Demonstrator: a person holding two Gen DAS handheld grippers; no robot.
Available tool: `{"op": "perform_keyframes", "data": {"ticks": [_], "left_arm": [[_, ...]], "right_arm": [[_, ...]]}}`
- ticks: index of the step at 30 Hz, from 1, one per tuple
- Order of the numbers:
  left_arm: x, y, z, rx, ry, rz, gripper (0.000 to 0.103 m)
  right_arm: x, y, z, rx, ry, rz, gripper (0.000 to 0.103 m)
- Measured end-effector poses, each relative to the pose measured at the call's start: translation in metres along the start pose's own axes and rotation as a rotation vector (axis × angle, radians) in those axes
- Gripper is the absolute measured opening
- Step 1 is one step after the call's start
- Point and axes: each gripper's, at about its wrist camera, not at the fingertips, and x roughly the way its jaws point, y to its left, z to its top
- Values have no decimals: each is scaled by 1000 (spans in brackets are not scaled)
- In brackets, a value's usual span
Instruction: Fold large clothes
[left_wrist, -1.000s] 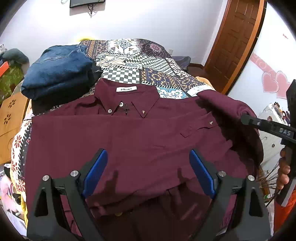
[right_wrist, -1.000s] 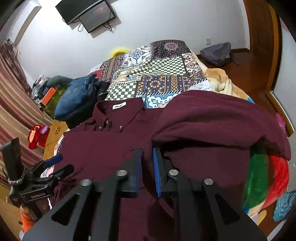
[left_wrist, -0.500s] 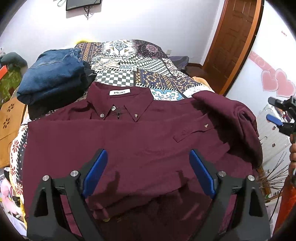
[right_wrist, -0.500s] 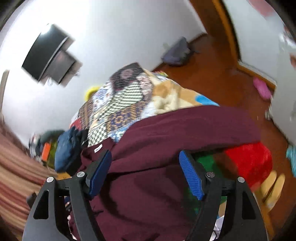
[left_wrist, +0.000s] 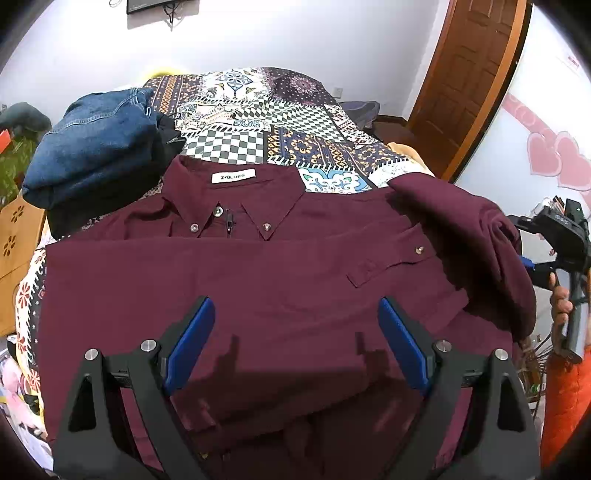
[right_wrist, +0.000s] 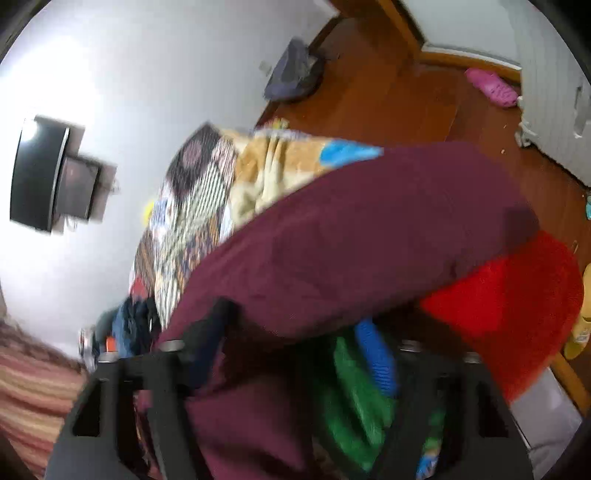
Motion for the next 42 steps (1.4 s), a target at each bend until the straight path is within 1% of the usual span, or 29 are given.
{"op": "perform_keyframes", "data": {"ticks": [1, 2, 4, 5, 7, 9, 12, 14, 17, 20, 22, 24, 27, 29, 30, 31, 33, 36, 37, 38, 40, 42], "left_arm": [[0, 0, 0, 2, -3, 4, 90], [0, 0, 1, 2, -4, 8, 90], [0, 2, 1, 1, -5, 8, 90], [0, 3, 1, -2, -5, 5, 90], [-2, 6, 1, -5, -10, 7, 90], [-5, 9, 1, -6, -20, 15, 90], [-15, 18, 1, -15, -48, 32, 90], [-23, 29, 0, -40, -69, 33, 90], [-34, 48, -6, -86, -93, 33, 90], [-46, 66, -15, -116, -114, 60, 90], [-55, 81, -22, -141, -129, 80, 90], [-64, 95, -28, -161, -144, 94, 90], [-80, 117, -41, -202, -169, 128, 90], [-89, 132, -52, -242, -179, 141, 90], [-93, 139, -59, -263, -179, 142, 90], [-96, 145, -65, -279, -177, 143, 90], [-100, 155, -79, -301, -167, 156, 90], [-101, 170, -100, -333, -135, 178, 91], [-100, 174, -105, -345, -122, 182, 91], [-99, 176, -110, -353, -112, 185, 91], [-97, 179, -116, -366, -98, 189, 91], [-96, 178, -118, -374, -93, 187, 91]], "right_arm": [[0, 3, 2, -9, -22, -13, 36], [1, 5, 3, -19, -40, -32, 32], [1, 13, 5, -51, -67, -62, 16], [-1, 17, 5, -69, -78, -72, 12], [-7, 30, 8, -111, -101, -74, 11], [-19, 51, 9, -165, -135, -55, 10], [-33, 88, 9, -252, -175, 21, 10], [-42, 119, 4, -331, -198, 62, 10], [-49, 174, -14, -470, -198, 142, 10], [-45, 222, -41, -597, -160, 203, 10], [-37, 253, -66, -682, -111, 239, 10], [-20, 282, -98, -780, -45, 261, 10], [13, 310, -152, -917, 54, 272, 10], [38, 310, -184, -966, 130, 261, 10], [55, 308, -203, -988, 190, 250, 10], [66, 305, -215, -998, 235, 238, 10], [99, 294, -245, -1011, 362, 195, 10], [129, 276, -268, -1024, 491, 133, 11], [132, 272, -271, -1021, 517, 123, 13], [137, 268, -278, -1012, 558, 105, 13], [139, 263, -281, -1007, 621, 67, 14], [134, 265, -283, -1011, 649, 58, 18]]}}
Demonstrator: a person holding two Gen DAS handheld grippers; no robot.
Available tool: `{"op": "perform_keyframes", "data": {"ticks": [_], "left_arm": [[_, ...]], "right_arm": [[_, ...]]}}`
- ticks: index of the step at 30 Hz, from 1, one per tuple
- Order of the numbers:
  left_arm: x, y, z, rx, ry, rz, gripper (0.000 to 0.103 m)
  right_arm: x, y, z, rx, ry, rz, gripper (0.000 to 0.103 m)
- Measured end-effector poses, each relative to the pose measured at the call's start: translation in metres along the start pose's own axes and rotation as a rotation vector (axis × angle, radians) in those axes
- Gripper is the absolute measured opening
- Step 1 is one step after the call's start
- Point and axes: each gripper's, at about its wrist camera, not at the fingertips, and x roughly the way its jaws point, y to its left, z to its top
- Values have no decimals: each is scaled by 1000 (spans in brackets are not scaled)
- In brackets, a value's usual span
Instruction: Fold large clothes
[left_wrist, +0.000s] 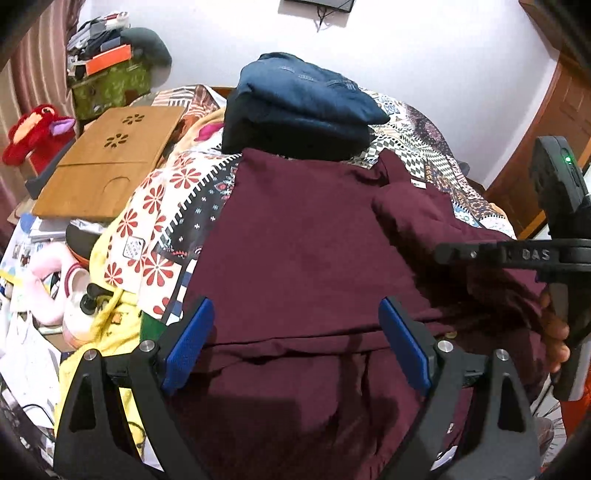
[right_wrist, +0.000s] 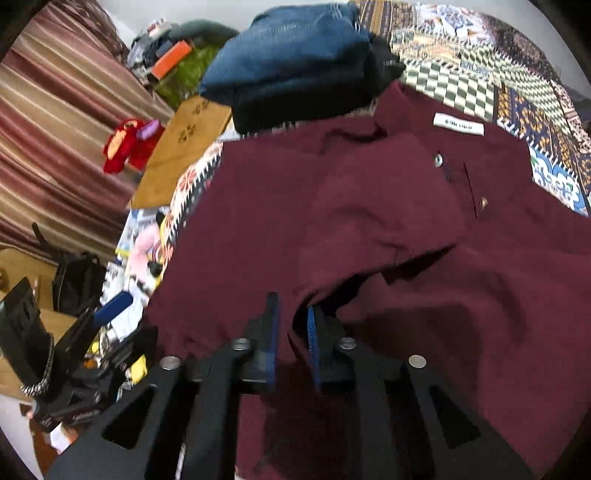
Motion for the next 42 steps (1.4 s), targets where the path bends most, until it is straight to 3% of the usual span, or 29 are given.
{"op": "perform_keyframes", "data": {"ticks": [3, 7, 10, 15, 21, 25, 30, 33, 36, 38, 39, 42], "left_arm": [[1, -9, 3, 13, -5, -10, 91], [1, -35, 16, 74, -23, -28, 91], [1, -61, 30, 142, -39, -37, 91], [12, -109, 52, 286, -39, -53, 94], [56, -158, 64, 464, 32, 7, 95], [99, -174, 65, 541, 128, 24, 95], [143, -176, 59, 612, 253, 91, 95], [157, -176, 62, 593, 275, 95, 95], [164, -179, 70, 585, 246, 127, 77], [161, -178, 76, 578, 214, 132, 58], [156, -175, 80, 572, 186, 147, 40], [132, -156, 98, 484, 135, 82, 33]], "right_arm": [[-30, 8, -6, -65, -52, -14, 24], [-86, 4, -12, -120, -206, -65, 47], [-124, -8, -20, -144, -341, -149, 53], [-163, -46, -33, -110, -441, -285, 56], [-173, -116, -66, 52, -418, -404, 57], [-165, -155, -93, 151, -363, -460, 57], [-162, -181, -123, 229, -353, -463, 57], [-155, -191, -131, 276, -351, -442, 58], [-151, -194, -134, 304, -357, -445, 69], [-152, -198, -136, 309, -359, -437, 69], [-153, -199, -137, 304, -355, -433, 69], [-158, -199, -130, 287, -343, -438, 69]]}}
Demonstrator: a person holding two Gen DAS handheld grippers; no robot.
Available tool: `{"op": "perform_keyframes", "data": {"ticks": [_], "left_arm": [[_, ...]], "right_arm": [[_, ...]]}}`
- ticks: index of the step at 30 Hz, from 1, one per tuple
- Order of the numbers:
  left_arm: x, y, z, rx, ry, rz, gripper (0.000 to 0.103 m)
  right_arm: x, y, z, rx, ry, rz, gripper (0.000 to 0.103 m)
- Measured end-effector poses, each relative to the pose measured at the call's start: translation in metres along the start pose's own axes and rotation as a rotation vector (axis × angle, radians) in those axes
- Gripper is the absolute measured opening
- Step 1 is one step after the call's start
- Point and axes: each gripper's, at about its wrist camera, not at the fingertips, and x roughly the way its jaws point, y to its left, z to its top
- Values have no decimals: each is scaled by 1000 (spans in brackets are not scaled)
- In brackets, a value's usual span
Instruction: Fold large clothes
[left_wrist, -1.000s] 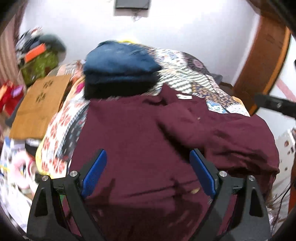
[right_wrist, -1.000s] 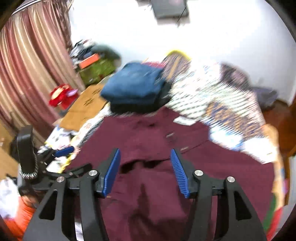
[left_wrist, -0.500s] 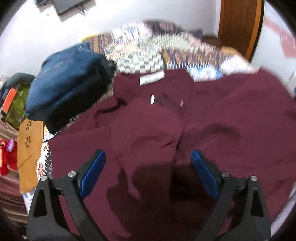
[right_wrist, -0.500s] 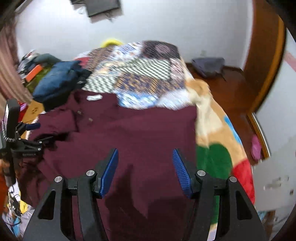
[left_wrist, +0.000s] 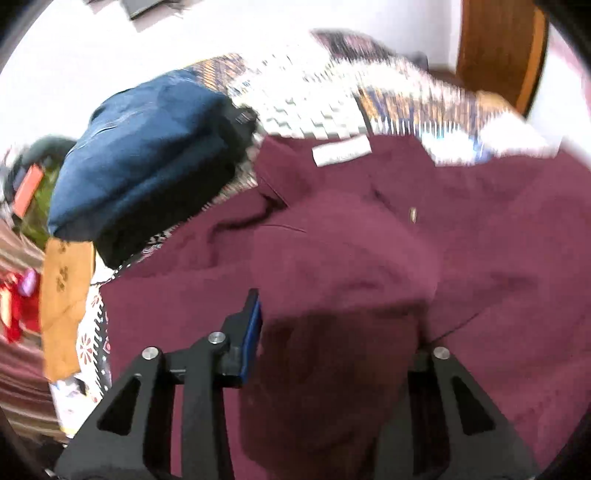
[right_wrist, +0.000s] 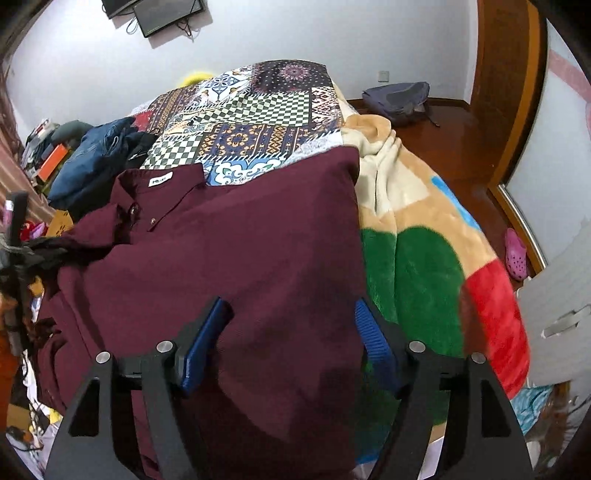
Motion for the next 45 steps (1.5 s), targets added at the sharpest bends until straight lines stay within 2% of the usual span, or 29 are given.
{"op": "perform_keyframes", "data": {"ticks": [4, 5, 6, 10, 11, 13, 15, 20, 21, 22, 23, 26, 29, 34, 37, 40, 45], "left_arm": [[-34, 45, -6, -135, -37, -88, 32], [-37, 52, -9, -158, -43, -81, 32], [-39, 63, -16, -192, -37, -76, 32], [-18, 105, -59, -367, 56, -157, 32], [-13, 111, -67, -390, 78, -173, 32], [4, 118, -90, -460, 129, -254, 32], [13, 117, -105, -501, 151, -308, 32], [19, 119, -112, -633, 116, -440, 32], [19, 119, -109, -637, 113, -440, 30], [19, 119, -106, -627, 115, -420, 16], [18, 120, -104, -615, 118, -400, 11], [0, 117, -92, -573, 72, -345, 9], [-44, 112, -74, -492, -53, -265, 7], [-111, 107, -48, -394, -247, -192, 7], [-132, 110, -49, -369, -309, -131, 7], [-131, 118, -60, -377, -317, -60, 7], [-91, 135, -97, -421, -198, -42, 10]], "right_arm": [[-5, 8, 8, -31, -48, -29, 69], [-4, 9, 7, -31, -54, -35, 69], [-1, 10, 6, -27, -54, -36, 69], [16, 11, -2, 3, -22, -26, 72], [17, 11, -3, 1, -23, -33, 72], [16, 11, -3, 6, -25, -34, 72], [15, 9, -2, 21, -17, -25, 72], [13, 3, -1, 63, -10, -14, 72], [12, 2, -2, 74, -10, -11, 72], [11, 1, -2, 82, -11, -9, 72], [9, 0, -1, 91, -14, -7, 72], [2, -2, 1, 103, -29, -16, 72], [-10, -5, 6, 99, -65, -38, 72], [-18, -7, 13, 109, -94, -47, 72], [-12, -3, 12, 98, -73, -47, 72], [-2, 0, 7, 92, -47, -38, 72], [10, 5, 2, 85, -9, -34, 72]]}}
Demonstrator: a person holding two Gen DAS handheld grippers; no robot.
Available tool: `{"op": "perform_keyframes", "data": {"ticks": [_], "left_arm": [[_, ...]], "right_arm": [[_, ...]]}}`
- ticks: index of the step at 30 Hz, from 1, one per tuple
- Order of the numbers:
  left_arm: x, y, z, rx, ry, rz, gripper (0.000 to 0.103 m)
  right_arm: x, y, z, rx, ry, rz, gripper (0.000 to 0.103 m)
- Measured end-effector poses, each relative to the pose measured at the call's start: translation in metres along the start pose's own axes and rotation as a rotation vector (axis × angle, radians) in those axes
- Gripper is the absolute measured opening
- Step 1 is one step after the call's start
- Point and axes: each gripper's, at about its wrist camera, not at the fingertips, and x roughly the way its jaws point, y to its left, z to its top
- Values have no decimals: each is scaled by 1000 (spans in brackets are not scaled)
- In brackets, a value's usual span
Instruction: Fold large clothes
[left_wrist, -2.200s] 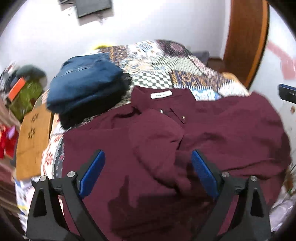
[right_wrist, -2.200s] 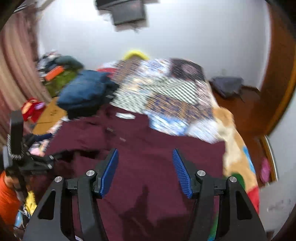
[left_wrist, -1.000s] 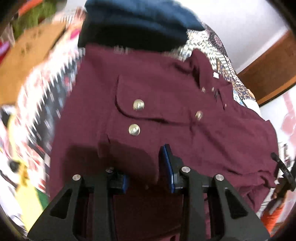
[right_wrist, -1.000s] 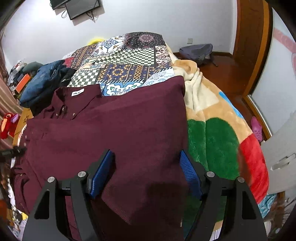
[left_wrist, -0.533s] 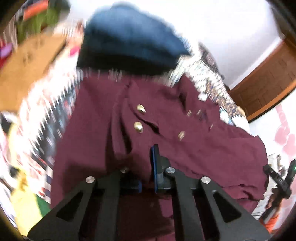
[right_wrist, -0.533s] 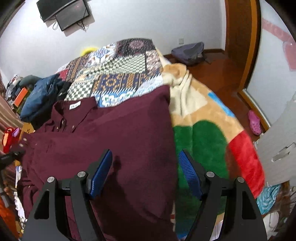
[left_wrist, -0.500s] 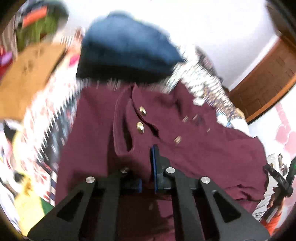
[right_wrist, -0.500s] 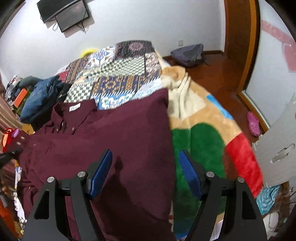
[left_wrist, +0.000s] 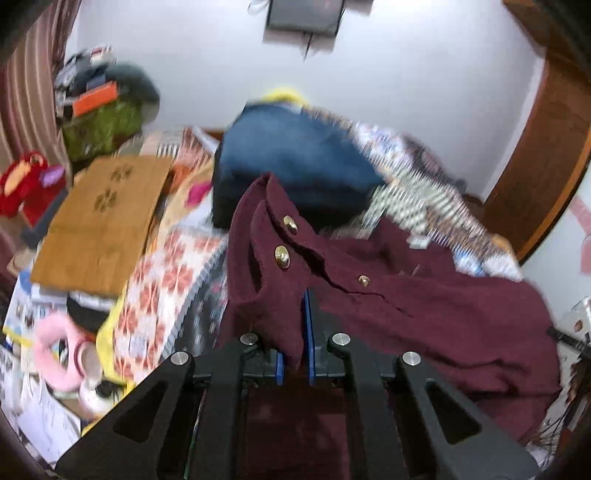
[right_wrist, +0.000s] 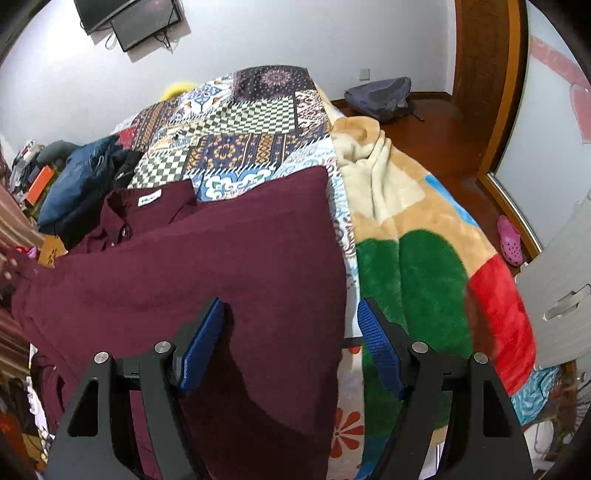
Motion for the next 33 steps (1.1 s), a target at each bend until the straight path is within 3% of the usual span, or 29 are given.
{"op": "perform_keyframes", "data": {"ticks": [5, 7, 13, 22, 28, 33], "left_arm": [[44, 24, -47, -17, 162, 59, 22], [56, 27, -66, -3, 209, 109, 43], [51, 32, -76, 28, 200, 197, 74], [39, 58, -38, -37, 182, 136, 78], [77, 73, -3, -123, 256, -31, 78], [110, 72, 11, -155, 290, -63, 78]], "right_arm": [[1, 3, -2, -11, 11, -6, 72], [0, 2, -3, -13, 12, -11, 72], [-1, 2, 1, -24, 17, -12, 72], [-10, -16, 34, -2, -25, 11, 72], [21, -31, 55, 78, 45, 86, 72], [39, -37, 60, 134, 66, 96, 65]]}}
